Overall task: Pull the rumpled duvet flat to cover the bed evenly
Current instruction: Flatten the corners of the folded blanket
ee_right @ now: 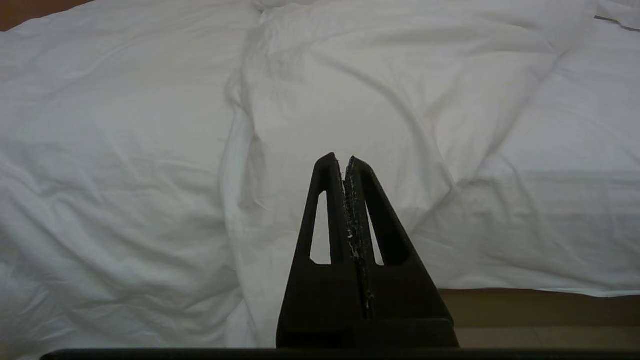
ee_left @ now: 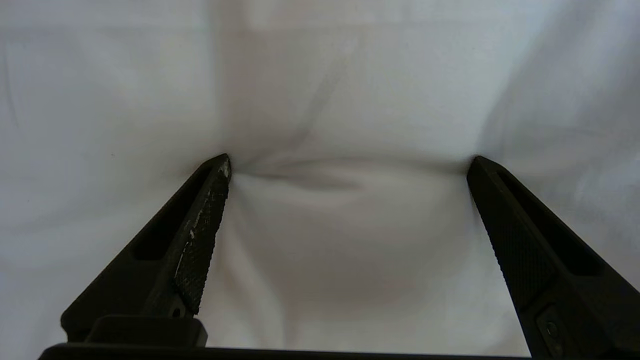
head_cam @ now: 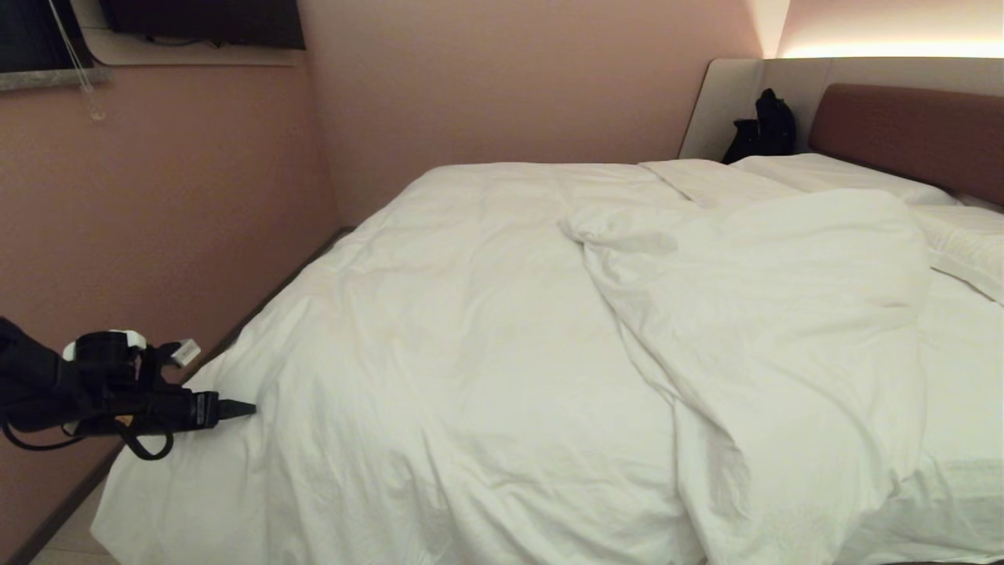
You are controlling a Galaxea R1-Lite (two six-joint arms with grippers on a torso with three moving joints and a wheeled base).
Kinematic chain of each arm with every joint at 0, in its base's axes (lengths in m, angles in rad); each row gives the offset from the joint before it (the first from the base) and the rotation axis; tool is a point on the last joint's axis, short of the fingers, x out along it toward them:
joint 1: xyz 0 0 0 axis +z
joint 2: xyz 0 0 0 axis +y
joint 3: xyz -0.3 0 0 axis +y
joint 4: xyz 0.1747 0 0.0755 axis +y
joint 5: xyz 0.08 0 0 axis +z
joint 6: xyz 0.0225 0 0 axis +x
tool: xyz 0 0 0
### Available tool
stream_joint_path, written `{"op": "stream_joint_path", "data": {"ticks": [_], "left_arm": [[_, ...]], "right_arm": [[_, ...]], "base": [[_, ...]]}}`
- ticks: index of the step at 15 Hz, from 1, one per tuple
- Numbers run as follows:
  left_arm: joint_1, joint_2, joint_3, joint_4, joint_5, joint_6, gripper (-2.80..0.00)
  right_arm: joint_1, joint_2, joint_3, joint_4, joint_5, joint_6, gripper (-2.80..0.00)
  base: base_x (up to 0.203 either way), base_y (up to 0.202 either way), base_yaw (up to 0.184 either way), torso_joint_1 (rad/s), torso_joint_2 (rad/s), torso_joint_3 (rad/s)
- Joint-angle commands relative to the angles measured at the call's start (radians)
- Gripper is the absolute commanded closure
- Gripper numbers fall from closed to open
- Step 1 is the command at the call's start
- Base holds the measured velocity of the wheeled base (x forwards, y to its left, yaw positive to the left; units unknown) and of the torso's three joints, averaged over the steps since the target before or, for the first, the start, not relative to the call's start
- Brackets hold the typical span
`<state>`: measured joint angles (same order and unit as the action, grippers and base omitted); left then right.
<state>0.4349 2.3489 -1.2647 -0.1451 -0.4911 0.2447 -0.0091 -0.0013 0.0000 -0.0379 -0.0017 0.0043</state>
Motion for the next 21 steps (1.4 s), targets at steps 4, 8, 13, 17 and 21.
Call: {"op": "stream_joint_path", "data": {"ticks": [4, 8, 13, 17, 21], "left_arm": [[-0.002, 0.007, -0.001, -0.001, -0.003, 0.001, -2.80], [-0.001, 0.007, -0.001, -0.001, -0.003, 0.002, -2.80], [-0.002, 0.005, 0.001, -0.001, -0.003, 0.001, 0.00], [-0.001, 0.000, 0.002, -0.002, -0.006, 0.001, 0.00], [-0.001, -0.011, 0.010, -0.002, -0.006, 0.001, 0.00]], "right_arm": [[0.000, 0.001, 0.000, 0.000, 0.000, 0.000, 0.00], [0.000, 0.001, 0.000, 0.000, 0.000, 0.000, 0.00], [0.000, 0.001, 0.000, 0.000, 0.000, 0.000, 0.00], [0.000, 0.001, 0.000, 0.000, 0.000, 0.000, 0.00], [0.000, 0.001, 0.000, 0.000, 0.000, 0.000, 0.00]], "base": [[0.000, 0.000, 0.000, 0.000, 0.00, 0.000], [0.000, 0.000, 0.000, 0.000, 0.00, 0.000], [0.000, 0.000, 0.000, 0.000, 0.00, 0.000], [0.000, 0.000, 0.000, 0.000, 0.00, 0.000], [0.000, 0.000, 0.000, 0.000, 0.00, 0.000]]}}
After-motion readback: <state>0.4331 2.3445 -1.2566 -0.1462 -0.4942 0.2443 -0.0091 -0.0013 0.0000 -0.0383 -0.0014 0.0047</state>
